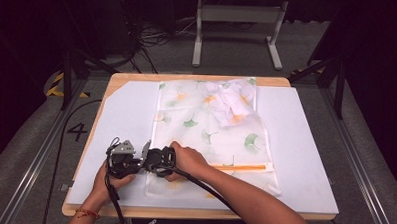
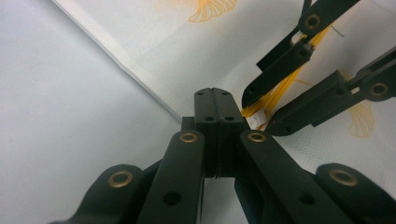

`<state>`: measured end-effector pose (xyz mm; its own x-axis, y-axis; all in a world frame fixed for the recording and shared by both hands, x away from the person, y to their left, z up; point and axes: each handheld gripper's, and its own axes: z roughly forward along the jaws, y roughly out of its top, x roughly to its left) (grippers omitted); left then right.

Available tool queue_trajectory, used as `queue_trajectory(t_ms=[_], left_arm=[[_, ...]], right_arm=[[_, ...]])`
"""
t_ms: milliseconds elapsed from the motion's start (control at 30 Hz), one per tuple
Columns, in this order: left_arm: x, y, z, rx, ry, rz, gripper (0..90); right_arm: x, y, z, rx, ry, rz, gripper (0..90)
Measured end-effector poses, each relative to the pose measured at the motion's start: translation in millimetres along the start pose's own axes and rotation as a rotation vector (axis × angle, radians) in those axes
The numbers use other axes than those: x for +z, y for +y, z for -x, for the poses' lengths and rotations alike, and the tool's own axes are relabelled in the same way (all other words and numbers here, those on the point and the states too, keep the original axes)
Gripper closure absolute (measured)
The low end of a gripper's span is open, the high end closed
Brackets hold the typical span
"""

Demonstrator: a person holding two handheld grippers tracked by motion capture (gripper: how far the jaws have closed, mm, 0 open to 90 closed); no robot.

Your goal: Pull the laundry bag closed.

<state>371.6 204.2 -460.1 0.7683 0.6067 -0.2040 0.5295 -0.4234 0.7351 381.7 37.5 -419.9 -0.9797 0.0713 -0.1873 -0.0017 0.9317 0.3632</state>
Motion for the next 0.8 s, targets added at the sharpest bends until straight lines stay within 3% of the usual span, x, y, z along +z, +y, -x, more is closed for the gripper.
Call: queue_trajectory(t_ms=[167, 233, 400, 800], left_arm=[[0.0, -0.1, -0.3, -0.003, 0.001, 0.002, 90.0], [0.0, -0.1, -0.2, -0.005, 0.001, 0.002, 90.0], [0.1, -0.1, -0.6, -0.004, 0.001, 0.003, 90.0], [0.4, 0.1, -1.6, -0.006, -0.006, 0.003, 90.0]], right_arm=[[2.1, 1.9, 2.4, 0.019, 0.016, 0.018, 75.8], [4.3, 2.2, 4.0, 0.039, 0.029, 0.037, 80.4], [7.4, 5.9, 7.7, 0.059, 0.055, 0.03, 82.9], [3.9, 4.4, 2.8, 0.006, 0.031, 0.008, 83.2]])
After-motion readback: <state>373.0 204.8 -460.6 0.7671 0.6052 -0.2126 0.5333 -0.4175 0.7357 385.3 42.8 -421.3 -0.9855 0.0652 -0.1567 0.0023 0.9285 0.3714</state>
